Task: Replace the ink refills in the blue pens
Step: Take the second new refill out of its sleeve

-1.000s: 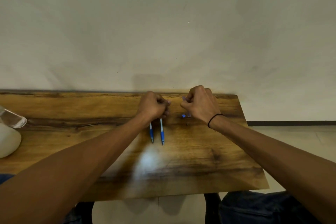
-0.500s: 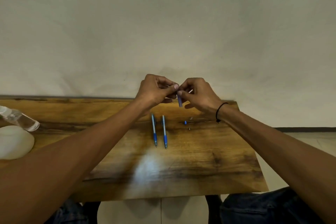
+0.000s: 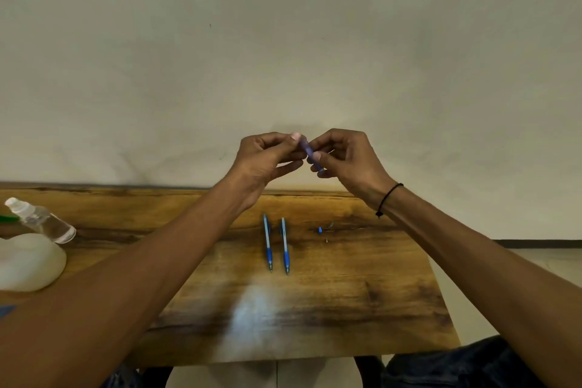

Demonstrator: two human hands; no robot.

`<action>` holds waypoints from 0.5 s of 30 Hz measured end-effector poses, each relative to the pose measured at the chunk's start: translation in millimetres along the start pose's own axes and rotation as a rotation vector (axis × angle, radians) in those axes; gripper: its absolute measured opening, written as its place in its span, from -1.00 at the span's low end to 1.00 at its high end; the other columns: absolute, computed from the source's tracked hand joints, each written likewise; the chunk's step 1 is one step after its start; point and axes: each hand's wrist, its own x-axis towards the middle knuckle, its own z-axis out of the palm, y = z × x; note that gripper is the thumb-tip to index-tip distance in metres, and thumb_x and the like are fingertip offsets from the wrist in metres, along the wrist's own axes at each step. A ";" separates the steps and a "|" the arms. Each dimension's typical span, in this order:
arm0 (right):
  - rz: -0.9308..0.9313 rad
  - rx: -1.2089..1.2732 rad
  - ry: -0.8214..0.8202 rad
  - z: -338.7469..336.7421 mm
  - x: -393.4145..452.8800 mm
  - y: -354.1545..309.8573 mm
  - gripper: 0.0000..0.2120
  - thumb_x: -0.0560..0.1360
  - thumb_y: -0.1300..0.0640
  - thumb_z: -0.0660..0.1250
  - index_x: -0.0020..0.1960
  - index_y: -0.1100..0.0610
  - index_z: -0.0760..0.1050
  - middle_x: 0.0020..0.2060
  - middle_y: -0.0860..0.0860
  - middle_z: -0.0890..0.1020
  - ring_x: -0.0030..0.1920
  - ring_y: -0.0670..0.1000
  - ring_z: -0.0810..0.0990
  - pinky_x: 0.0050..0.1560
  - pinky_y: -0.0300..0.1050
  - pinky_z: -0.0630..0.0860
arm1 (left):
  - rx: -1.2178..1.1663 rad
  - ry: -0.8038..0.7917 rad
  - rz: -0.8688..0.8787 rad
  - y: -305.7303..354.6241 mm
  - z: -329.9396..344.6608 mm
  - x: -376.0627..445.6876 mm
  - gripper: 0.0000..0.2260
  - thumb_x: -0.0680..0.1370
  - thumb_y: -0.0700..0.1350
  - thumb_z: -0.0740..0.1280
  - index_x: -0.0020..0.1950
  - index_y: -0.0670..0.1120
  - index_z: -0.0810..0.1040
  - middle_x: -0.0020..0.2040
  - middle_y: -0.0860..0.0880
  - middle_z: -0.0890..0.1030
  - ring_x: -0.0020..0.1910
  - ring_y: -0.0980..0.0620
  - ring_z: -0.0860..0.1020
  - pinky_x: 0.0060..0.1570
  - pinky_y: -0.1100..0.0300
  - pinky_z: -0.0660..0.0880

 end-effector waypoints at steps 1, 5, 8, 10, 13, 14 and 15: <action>-0.032 -0.018 0.017 -1.6 0.5 -2.5 -0.88 0.60 0.29 0.40 0.11 0.23 0.66 -0.11 0.12 0.73 -0.15 0.04 0.75 -0.10 0.00 0.73 | -0.078 0.006 -0.023 0.9 1.2 -0.6 -0.73 0.62 -0.01 0.42 0.11 -0.21 0.72 0.05 -0.19 0.76 0.10 -0.12 0.73 0.08 0.05 0.68; -0.164 -0.127 0.007 -3.5 2.2 -12.5 -0.78 0.56 0.29 0.45 0.18 0.13 0.63 -0.10 0.02 0.72 -0.12 -0.02 0.72 -0.11 -0.07 0.71 | -0.508 0.030 -0.159 0.1 5.0 -4.3 -0.31 0.63 0.34 0.16 0.28 -0.27 0.64 0.19 -0.26 0.71 0.21 -0.19 0.69 0.19 -0.03 0.63; -0.244 -0.196 -0.027 -0.8 1.2 -20.6 -0.66 0.53 0.29 0.46 0.21 -0.02 0.53 -0.09 -0.10 0.71 -0.10 -0.13 0.70 -0.14 -0.28 0.65 | -0.667 0.026 -0.134 -5.4 9.8 -7.0 -0.19 0.62 0.41 0.04 0.35 -0.29 0.59 0.25 -0.31 0.66 0.27 -0.25 0.64 0.25 -0.08 0.60; -0.271 -0.213 -0.041 0.1 0.6 -25.4 -0.62 0.53 0.29 0.45 0.23 -0.06 0.48 -0.11 -0.11 0.70 -0.09 -0.14 0.70 -0.15 -0.28 0.65 | -0.725 0.003 -0.094 -8.2 14.7 -8.7 -0.14 0.61 0.43 0.01 0.38 -0.31 0.56 0.28 -0.33 0.64 0.30 -0.27 0.62 0.31 -0.11 0.55; -0.312 -0.249 -0.060 0.5 1.1 -32.2 -0.60 0.52 0.30 0.44 0.25 -0.05 0.47 -0.08 -0.07 0.70 -0.06 -0.08 0.70 -0.11 -0.17 0.69 | -0.792 -0.023 -0.040 -8.3 17.5 -7.8 -0.09 0.59 0.47 -0.03 0.42 -0.32 0.53 0.32 -0.35 0.60 0.33 -0.28 0.61 0.35 -0.15 0.52; -0.325 -0.262 -0.068 0.5 1.4 -33.8 -0.61 0.52 0.31 0.43 0.24 -0.03 0.48 -0.07 -0.06 0.69 -0.06 -0.07 0.70 -0.10 -0.14 0.69 | -0.811 -0.029 -0.025 -8.1 18.0 -7.0 -0.08 0.58 0.48 -0.03 0.43 -0.32 0.51 0.34 -0.35 0.59 0.33 -0.29 0.60 0.38 -0.17 0.50; -0.336 -0.273 -0.076 0.4 1.5 -34.9 -0.63 0.52 0.32 0.42 0.24 0.00 0.49 -0.05 -0.06 0.69 -0.06 -0.07 0.69 -0.08 -0.11 0.70 | -0.826 -0.037 -0.011 -7.6 18.4 -6.2 -0.06 0.57 0.49 -0.04 0.44 -0.32 0.50 0.35 -0.35 0.59 0.34 -0.31 0.59 0.40 -0.19 0.47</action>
